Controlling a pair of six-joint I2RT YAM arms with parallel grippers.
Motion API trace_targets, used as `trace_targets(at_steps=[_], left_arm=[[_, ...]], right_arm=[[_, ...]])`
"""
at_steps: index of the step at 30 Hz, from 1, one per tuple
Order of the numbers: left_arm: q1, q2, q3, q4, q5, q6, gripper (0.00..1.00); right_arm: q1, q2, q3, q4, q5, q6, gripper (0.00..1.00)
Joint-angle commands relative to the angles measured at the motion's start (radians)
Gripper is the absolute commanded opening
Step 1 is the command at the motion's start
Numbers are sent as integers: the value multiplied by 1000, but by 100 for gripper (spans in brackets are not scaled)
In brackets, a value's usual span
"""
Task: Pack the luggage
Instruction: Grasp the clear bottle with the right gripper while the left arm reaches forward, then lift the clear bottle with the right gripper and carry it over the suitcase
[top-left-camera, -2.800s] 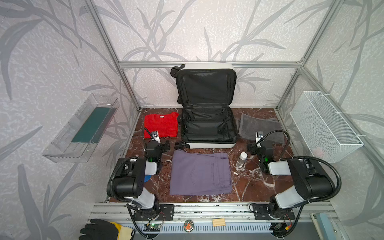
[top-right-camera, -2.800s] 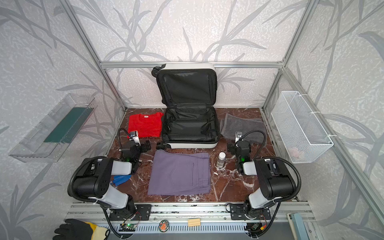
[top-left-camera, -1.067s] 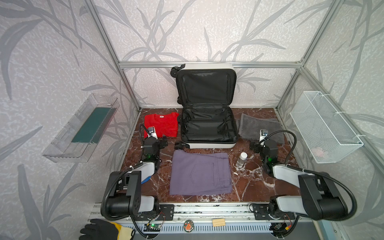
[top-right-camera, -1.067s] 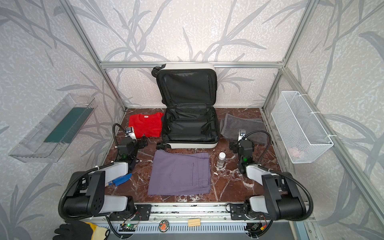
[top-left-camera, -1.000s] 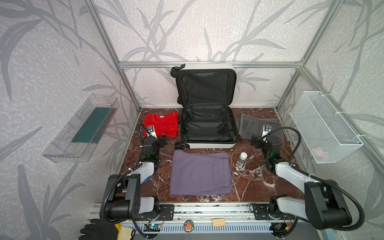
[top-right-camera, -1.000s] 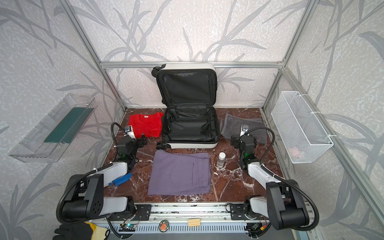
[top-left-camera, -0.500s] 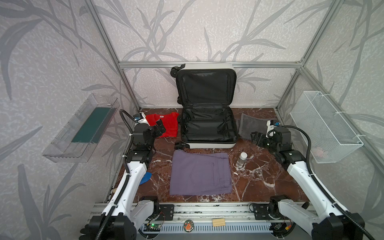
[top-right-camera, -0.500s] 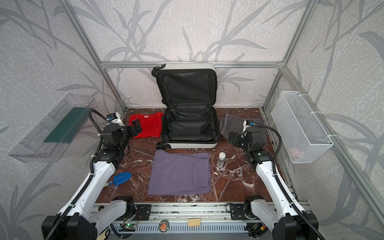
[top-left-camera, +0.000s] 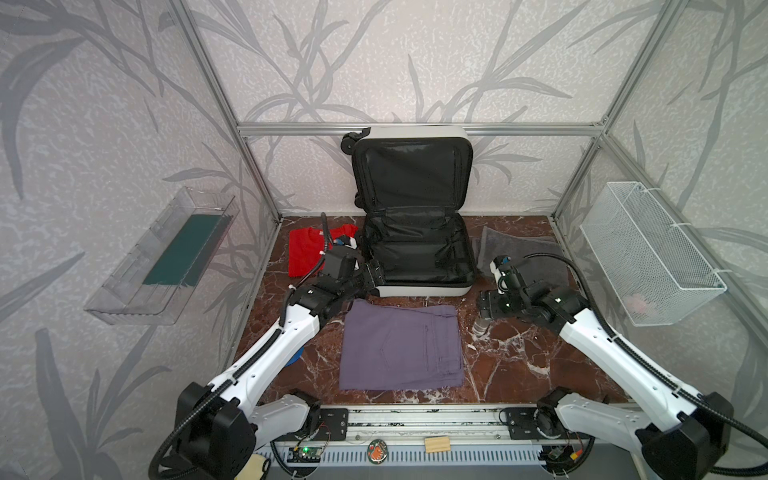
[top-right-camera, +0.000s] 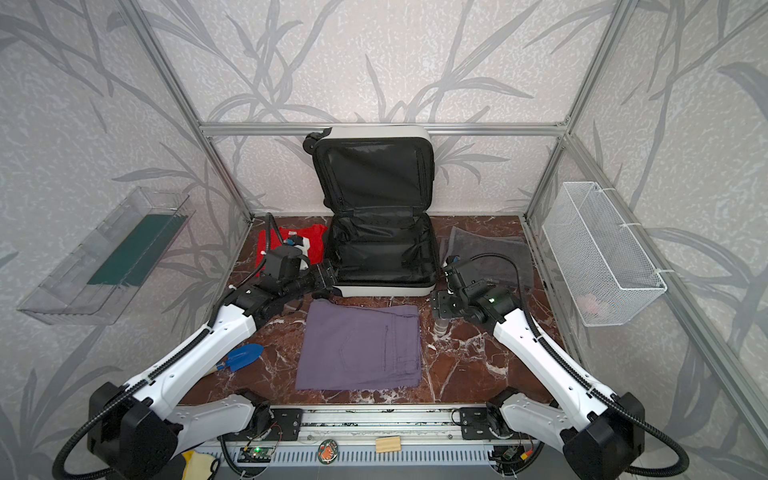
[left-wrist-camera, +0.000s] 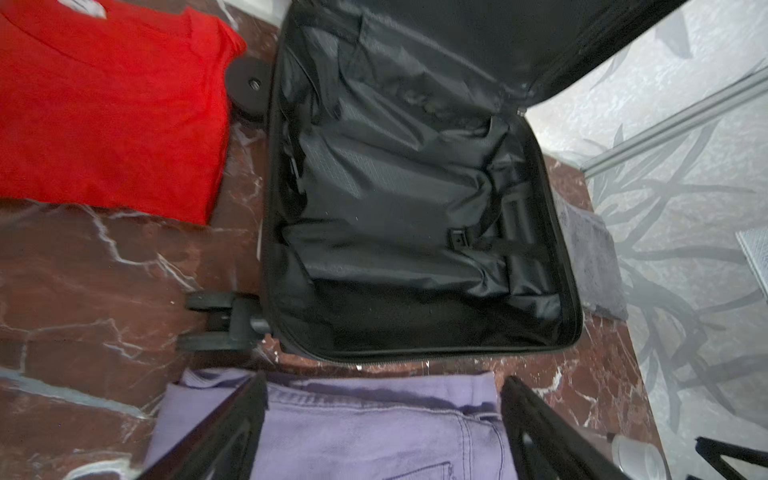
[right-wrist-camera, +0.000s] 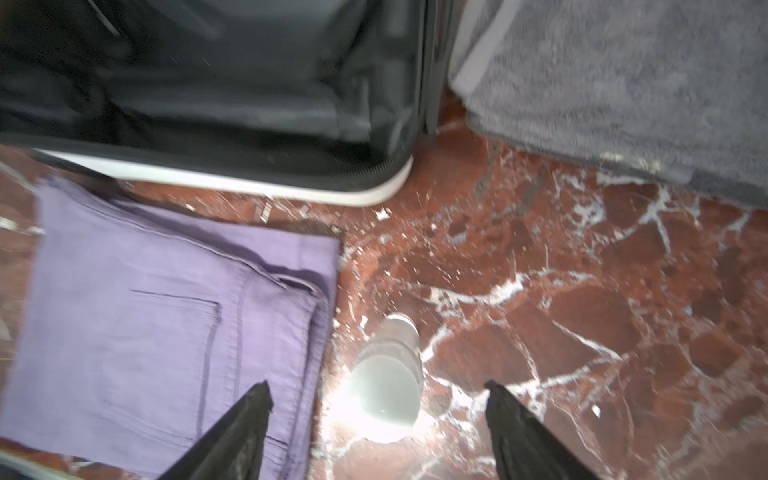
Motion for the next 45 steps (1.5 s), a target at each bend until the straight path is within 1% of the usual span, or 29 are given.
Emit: trace_targets(at_steps=[1,10,20,28,31,34,36,40,43,45], left_arm=[[-39,28,30,-20,5,-46,89],[-84,100,62,7,19,-50,90],[-102,126,68,13,23,-55,89],[-110,132,67,12,21,-55,90],[-111,130,64,9,19,-58,90],[-111,127,59,12,18,-62,90],[-113,126,57,13,21,-64,90],[-113,127,57,15,23,-68,89],[-113,125,60,14,24,-69,90],[-114,124,60,16,26,-70,89]], right_arm=[[16,15,-6,-44,79,19,81],[18,70,-49,22,32,27,79],[17,111,-94,87,-4,36,69],[17,136,-103,93,-20,35,60],[18,134,-109,99,-22,33,53],[18,133,-112,102,-31,31,44],[17,130,-112,99,-36,30,40],[18,110,-112,95,-34,27,25],[17,90,-106,87,-33,27,18],[17,77,-99,84,-32,27,17]])
